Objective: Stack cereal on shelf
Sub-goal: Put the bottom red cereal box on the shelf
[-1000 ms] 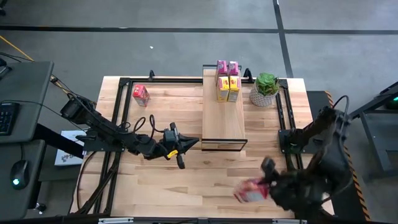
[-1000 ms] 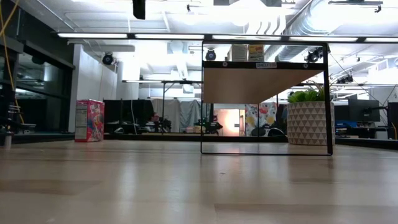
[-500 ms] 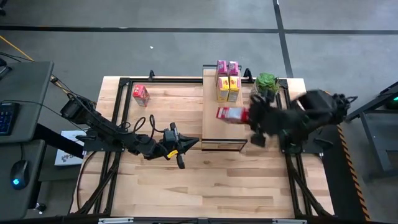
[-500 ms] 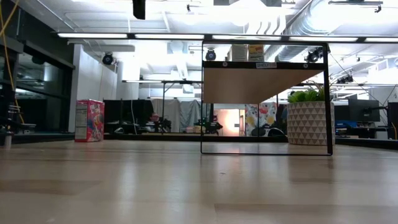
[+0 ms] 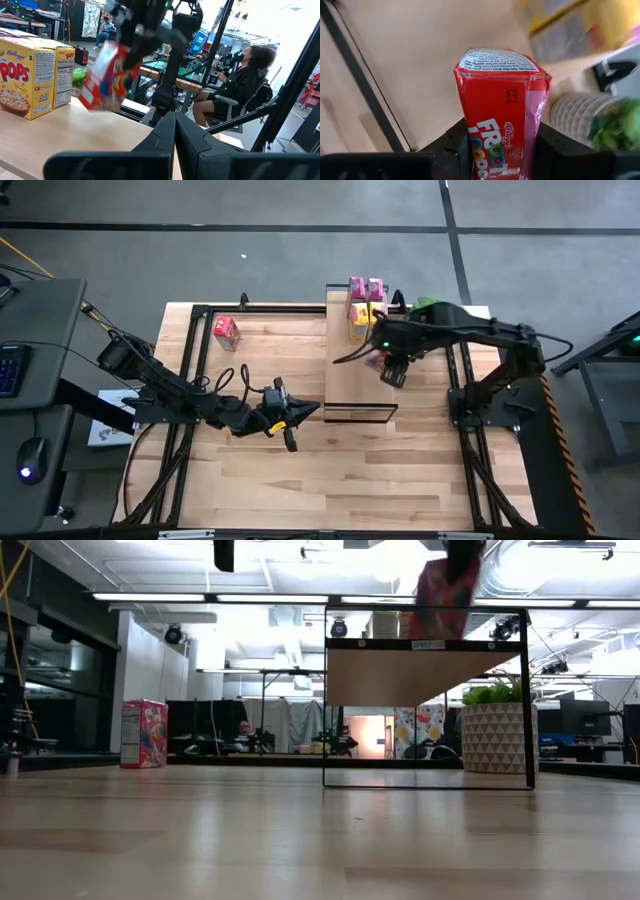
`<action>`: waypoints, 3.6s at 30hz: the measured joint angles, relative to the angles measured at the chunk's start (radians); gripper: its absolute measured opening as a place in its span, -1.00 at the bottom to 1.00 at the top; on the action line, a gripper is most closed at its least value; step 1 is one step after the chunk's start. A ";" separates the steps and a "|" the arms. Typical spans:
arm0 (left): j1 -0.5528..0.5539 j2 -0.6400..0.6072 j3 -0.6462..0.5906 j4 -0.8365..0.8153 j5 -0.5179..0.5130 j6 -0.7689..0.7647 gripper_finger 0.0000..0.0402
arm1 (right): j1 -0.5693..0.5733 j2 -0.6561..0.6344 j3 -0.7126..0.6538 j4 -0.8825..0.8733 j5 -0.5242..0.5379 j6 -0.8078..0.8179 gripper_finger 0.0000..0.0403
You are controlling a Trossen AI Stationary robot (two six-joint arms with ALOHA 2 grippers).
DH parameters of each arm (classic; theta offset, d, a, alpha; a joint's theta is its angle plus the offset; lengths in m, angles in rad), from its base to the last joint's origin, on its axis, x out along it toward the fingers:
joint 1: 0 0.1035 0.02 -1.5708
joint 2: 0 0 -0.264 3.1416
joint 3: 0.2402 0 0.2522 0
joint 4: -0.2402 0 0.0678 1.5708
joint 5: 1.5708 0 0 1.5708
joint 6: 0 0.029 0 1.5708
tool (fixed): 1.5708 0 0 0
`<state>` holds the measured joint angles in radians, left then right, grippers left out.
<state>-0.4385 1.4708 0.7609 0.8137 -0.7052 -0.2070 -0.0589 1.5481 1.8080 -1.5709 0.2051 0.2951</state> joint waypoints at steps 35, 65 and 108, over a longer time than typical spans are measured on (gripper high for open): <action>0.000 0.000 0.000 0.000 -0.001 0.000 -1.00 | -0.079 -0.004 -0.024 0.054 0.007 -0.093 0.12; 0.000 0.000 0.000 -0.001 -0.001 0.000 -1.00 | -0.079 -0.117 -0.023 0.196 -0.052 -0.225 0.29; 0.020 0.000 0.000 -0.001 0.040 -0.026 -1.00 | -0.232 -0.752 -1.025 0.854 0.016 -0.112 -1.00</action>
<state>-0.4183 1.4704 0.7609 0.8131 -0.6655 -0.2335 -0.2913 0.7963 0.7833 -0.7168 0.2214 0.1830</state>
